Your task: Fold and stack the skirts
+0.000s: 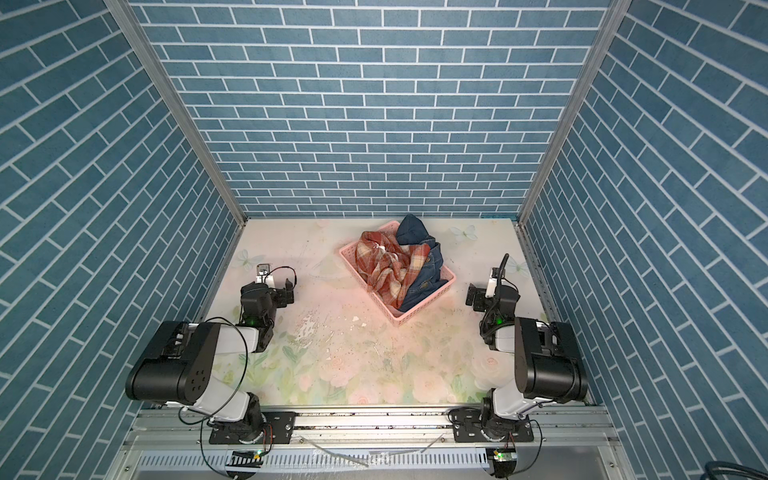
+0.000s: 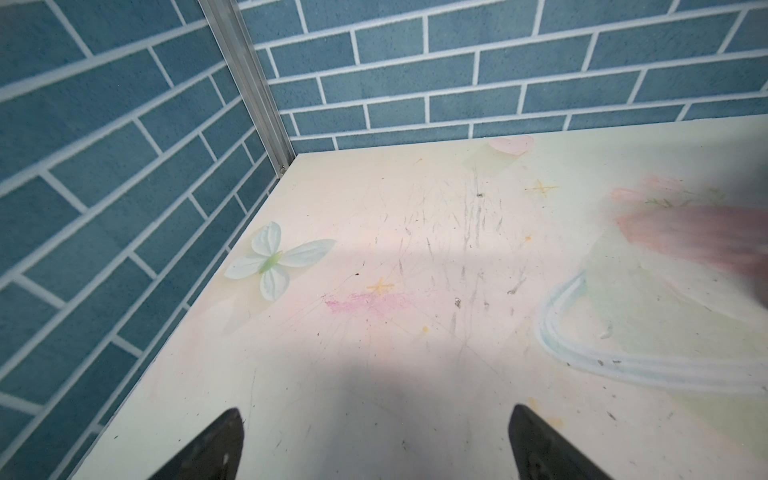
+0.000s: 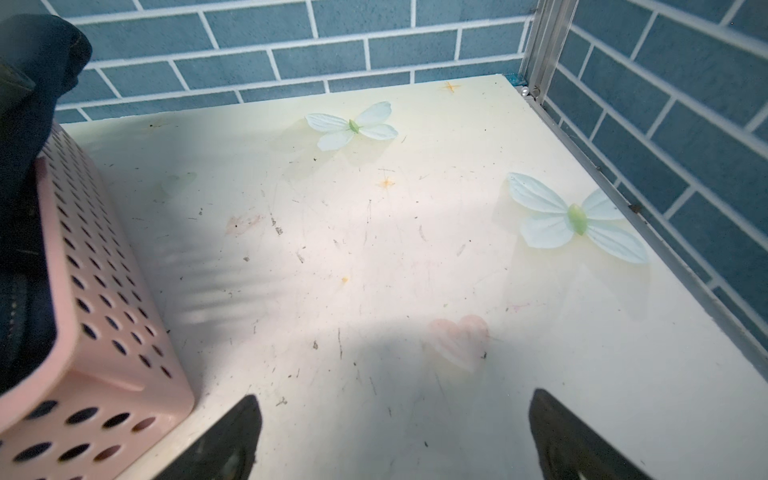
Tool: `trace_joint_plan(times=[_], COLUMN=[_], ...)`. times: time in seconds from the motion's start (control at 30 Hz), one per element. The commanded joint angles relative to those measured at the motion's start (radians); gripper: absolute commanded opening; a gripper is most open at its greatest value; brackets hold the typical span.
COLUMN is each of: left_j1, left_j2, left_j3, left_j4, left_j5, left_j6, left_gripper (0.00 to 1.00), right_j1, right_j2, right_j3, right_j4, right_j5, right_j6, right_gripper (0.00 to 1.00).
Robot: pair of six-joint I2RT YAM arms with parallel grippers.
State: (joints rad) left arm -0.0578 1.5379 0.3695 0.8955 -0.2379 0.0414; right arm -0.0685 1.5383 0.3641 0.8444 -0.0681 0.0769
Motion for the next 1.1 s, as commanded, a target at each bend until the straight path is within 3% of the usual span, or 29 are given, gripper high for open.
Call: trace_joint_plan(times=[0.0, 0.43, 0.5, 0.63, 0.8, 0.9, 1.03, 1.07], left_j1=[-0.009, -0.014, -0.014, -0.039, -0.063, -0.060, -0.058, -0.065], left_j2=[-0.004, -0.003, -0.003, -0.025, -0.023, -0.022, -0.037, -0.068], left_j3=[0.001, 0.003, 0.002, 0.005, -0.008, 0.005, -0.004, 0.021], left_j4=[0.010, 0.008, 0.008, -0.008, 0.026, 0.001, 0.012, -0.067], left_j5=[-0.010, -0.017, -0.017, -0.130, -0.155, -0.150, -0.119, -0.107], left_j6=[0.008, 0.011, 0.011, -0.001, 0.025, 0.019, 0.037, 0.051], left_gripper=[1.00, 0.99, 0.99, 0.99, 0.96, 0.94, 0.95, 0.95], right_j1=[-0.002, -0.004, 0.004, 0.005, 0.018, 0.018, 0.018, 0.018], right_j2=[0.004, 0.004, -0.003, -0.058, -0.238, -0.313, -0.354, -0.362], right_j3=[0.036, 0.035, 0.038, 0.047, 0.092, 0.117, 0.238, 0.262], right_j4=[0.007, 0.010, -0.007, -0.061, -0.283, -0.376, -0.643, -0.690], right_j5=[-0.009, -0.006, 0.043, 0.092, 0.229, 0.236, 0.237, 0.214], right_j6=[-0.031, -0.032, -0.023, -0.006, 0.048, 0.093, 0.208, 0.240], right_gripper=[0.99, 0.99, 0.99, 0.99, 0.99, 0.98, 0.93, 0.93])
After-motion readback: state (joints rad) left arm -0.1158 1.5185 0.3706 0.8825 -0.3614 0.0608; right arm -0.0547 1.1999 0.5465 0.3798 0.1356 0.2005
